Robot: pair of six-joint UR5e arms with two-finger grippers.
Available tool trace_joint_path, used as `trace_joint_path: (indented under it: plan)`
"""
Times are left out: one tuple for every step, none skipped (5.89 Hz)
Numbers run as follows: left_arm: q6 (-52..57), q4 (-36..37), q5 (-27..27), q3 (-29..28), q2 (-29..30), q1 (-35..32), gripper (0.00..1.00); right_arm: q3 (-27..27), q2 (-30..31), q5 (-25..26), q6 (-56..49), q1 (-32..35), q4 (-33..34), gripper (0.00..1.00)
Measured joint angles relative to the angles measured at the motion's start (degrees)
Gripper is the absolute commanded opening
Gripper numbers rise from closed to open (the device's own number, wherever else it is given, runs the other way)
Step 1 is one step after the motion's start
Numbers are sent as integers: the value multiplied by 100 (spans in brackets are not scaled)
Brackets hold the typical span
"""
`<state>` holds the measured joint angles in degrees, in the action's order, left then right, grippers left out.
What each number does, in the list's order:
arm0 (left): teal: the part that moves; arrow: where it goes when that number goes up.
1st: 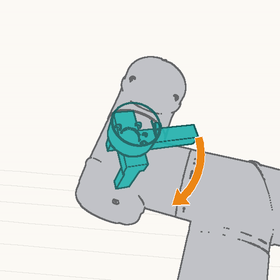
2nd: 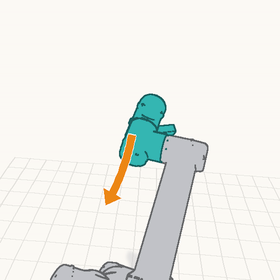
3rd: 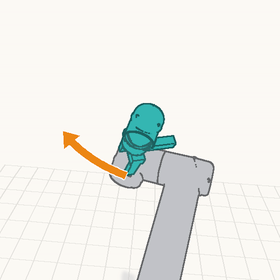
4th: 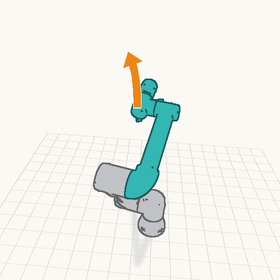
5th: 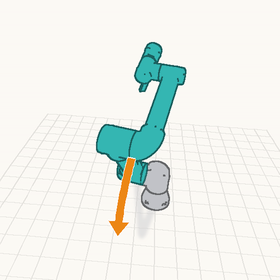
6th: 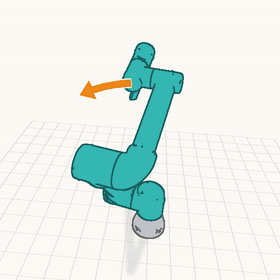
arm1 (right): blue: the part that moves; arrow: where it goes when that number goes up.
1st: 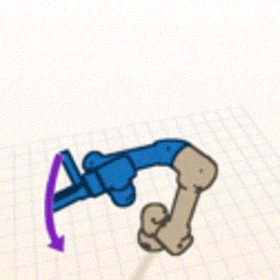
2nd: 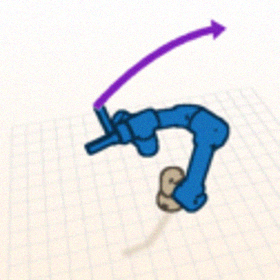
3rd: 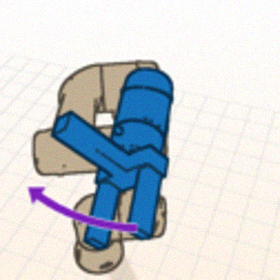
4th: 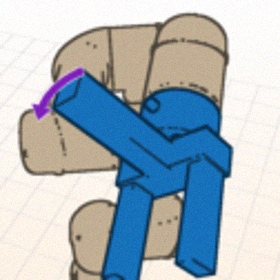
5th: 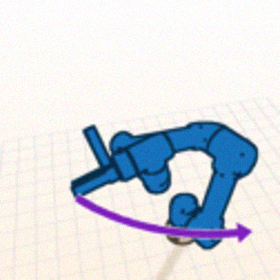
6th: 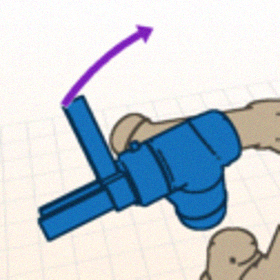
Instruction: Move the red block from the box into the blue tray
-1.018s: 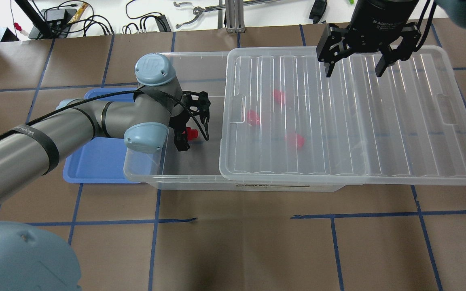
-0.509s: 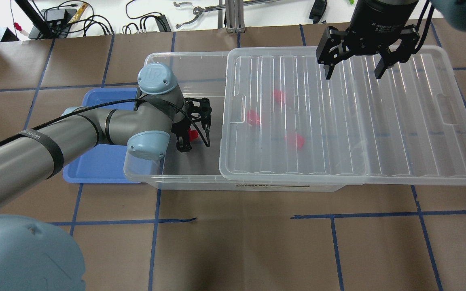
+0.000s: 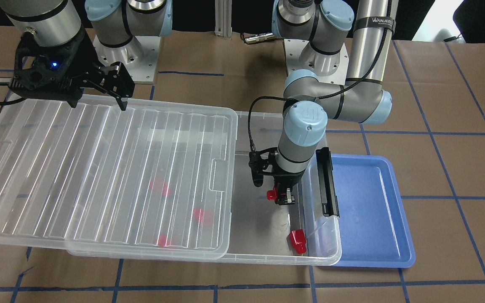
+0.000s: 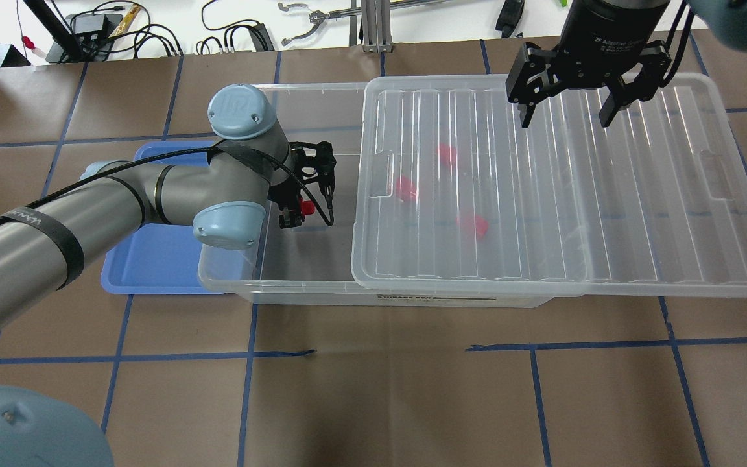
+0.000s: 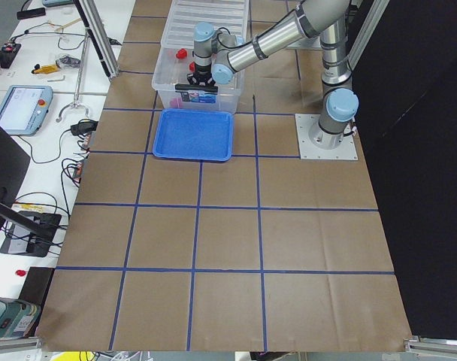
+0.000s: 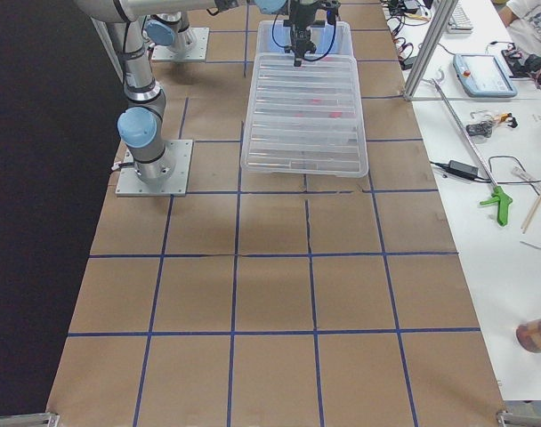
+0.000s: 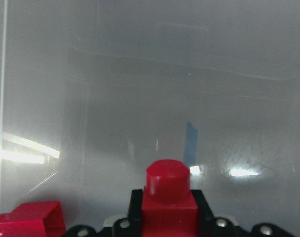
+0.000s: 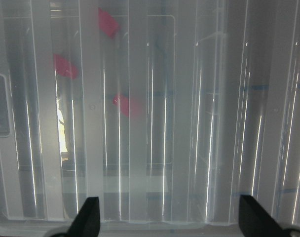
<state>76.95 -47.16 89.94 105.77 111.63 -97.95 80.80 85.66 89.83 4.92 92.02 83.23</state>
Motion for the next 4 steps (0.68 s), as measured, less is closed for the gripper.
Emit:
trace_joint_path:
  plan:
    - [-54, -427, 7, -211, -156, 18, 15, 3, -3, 5, 0, 0, 0, 100]
    - [-138, -1060, 15, -628, -264, 34, 15, 5, -5, 13, -3, 0, 0, 100]
    - [-198, -1741, 32, -1147, -290, 52, 15, 5, -6, 16, -7, 0, 0, 100]
    - [-223, -2284, 50, -1605, -284, 65, 14, 5, -6, 17, -8, -3, 3, 100]
